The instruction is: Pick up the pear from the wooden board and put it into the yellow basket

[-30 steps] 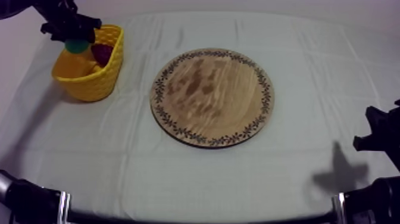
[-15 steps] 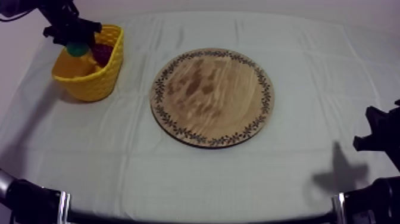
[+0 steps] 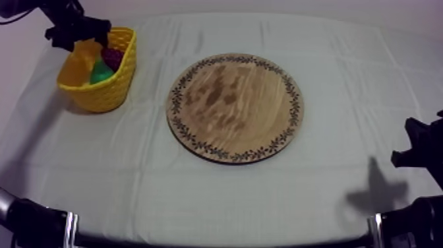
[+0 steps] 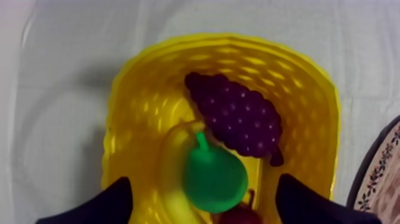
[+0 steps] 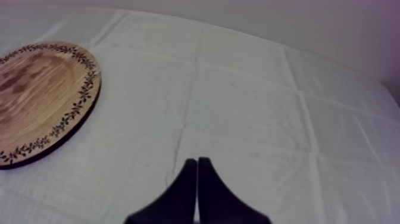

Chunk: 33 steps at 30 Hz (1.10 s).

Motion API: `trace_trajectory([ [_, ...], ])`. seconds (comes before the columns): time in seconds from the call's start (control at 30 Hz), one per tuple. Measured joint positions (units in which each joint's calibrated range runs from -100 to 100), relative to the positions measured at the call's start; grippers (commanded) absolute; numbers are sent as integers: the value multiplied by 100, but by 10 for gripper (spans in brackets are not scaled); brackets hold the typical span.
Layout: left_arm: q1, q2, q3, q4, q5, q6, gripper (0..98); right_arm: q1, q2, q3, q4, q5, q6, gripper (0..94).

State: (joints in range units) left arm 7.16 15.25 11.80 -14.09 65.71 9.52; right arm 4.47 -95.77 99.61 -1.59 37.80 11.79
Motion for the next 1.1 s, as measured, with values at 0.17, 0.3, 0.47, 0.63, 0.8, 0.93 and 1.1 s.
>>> trace_trajectory([
  [0.17, 0, -129, 0, -7, -11, 52, 952, 0, 0, 0, 0, 0, 0, 5],
  [0.3, -42, -351, 0, -1, -56, 36, 921, 0, 0, 0, 0, 0, 0, 5],
  [0.47, -138, -824, 122, 5, -369, -1, 854, 0, 0, 0, 0, 0, 0, 5],
  [0.63, -249, -1562, 406, 30, -787, 51, 823, 0, 0, 0, 0, 7, 0, 5],
  [0.8, -448, -2559, 982, 244, -1400, -68, 708, -3, 0, 0, 0, -8, 0, 5],
  [0.93, -618, -3563, 1697, 384, -1994, -213, 573, -3, 0, 0, 0, 1, 0, 5],
  [1.1, -679, -4778, 2772, 388, -2606, -354, 378, -3, 0, 0, 0, 1, 0, 5],
])
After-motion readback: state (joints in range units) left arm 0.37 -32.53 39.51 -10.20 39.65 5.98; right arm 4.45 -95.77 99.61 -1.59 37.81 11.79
